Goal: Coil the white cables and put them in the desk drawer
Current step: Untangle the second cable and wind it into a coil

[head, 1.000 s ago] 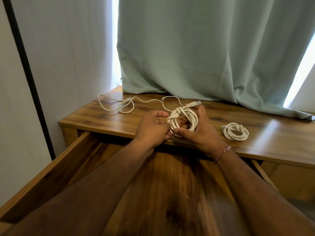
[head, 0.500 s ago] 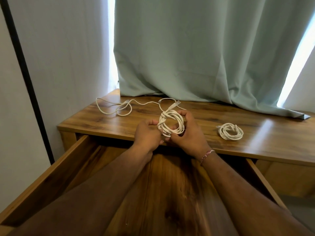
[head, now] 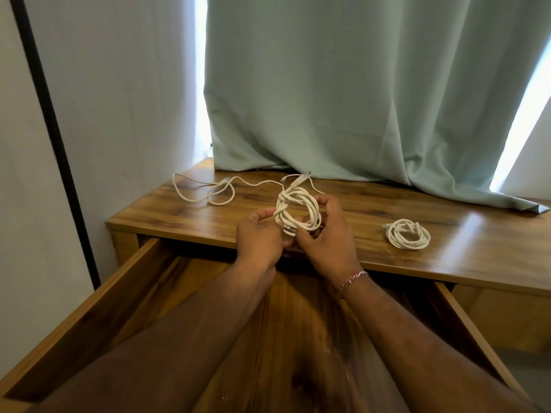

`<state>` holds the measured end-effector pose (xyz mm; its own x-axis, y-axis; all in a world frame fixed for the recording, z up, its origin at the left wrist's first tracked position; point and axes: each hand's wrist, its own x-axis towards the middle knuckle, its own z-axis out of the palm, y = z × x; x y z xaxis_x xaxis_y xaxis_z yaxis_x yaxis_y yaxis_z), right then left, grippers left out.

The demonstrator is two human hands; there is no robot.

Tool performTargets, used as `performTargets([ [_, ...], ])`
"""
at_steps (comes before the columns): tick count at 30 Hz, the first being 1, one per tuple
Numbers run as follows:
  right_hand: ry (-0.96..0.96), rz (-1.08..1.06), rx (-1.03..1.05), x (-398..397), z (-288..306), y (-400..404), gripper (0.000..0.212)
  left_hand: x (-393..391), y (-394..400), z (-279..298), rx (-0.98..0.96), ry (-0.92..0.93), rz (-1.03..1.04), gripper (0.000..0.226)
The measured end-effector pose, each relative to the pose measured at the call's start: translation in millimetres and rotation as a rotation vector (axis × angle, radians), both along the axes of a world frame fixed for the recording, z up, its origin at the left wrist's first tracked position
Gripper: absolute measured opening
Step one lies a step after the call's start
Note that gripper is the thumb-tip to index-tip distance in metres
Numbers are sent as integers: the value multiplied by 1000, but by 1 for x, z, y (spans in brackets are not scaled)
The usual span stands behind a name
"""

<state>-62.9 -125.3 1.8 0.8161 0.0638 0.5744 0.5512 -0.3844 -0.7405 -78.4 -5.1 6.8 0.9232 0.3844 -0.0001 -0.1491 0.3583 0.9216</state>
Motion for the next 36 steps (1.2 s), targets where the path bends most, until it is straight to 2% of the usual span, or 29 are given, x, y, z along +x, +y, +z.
performTargets([
  [6, 229, 199, 224, -8, -2, 4, 47, -8, 3, 4, -23, 13, 11, 30],
  [10, 301, 229, 241, -4, 3, -1, 48, -9, 7, 8, 53, 6, -94, 23],
  [13, 356, 268, 349, -3, 1, -9, 50, -4, 7, 4, 149, -7, -168, 26],
  [18, 365, 347, 493, 0, 1, -18, 57, 4, 9, -5, 172, -46, -236, 33],
  [20, 353, 370, 501, 1, 0, -17, 50, 6, 12, -9, 266, -80, -203, 38],
  [23, 339, 353, 505, 1, 1, -13, 36, 5, 18, -9, 646, -193, -8, 49],
  [24, 341, 331, 505, 2, 0, -11, 35, 4, 18, -9, 706, -229, 36, 51],
  [25, 342, 316, 508, 2, 0, -10, 35, 3, 19, -7, 697, -244, 53, 49],
  [28, 365, 325, 527, 3, -3, -9, 37, 1, 22, 0, 516, -179, 22, 34],
  [29, 378, 336, 530, 2, -2, -10, 38, 1, 24, 1, 528, -176, 33, 32],
  [31, 395, 342, 531, 1, -3, -9, 39, 4, 29, -2, 701, -232, 73, 30],
  [34, 382, 321, 544, 2, -5, -7, 39, 3, 32, -8, 1142, -362, 75, 35],
  [36, 350, 295, 546, 4, -6, -7, 40, 4, 32, -11, 1275, -404, 66, 39],
])
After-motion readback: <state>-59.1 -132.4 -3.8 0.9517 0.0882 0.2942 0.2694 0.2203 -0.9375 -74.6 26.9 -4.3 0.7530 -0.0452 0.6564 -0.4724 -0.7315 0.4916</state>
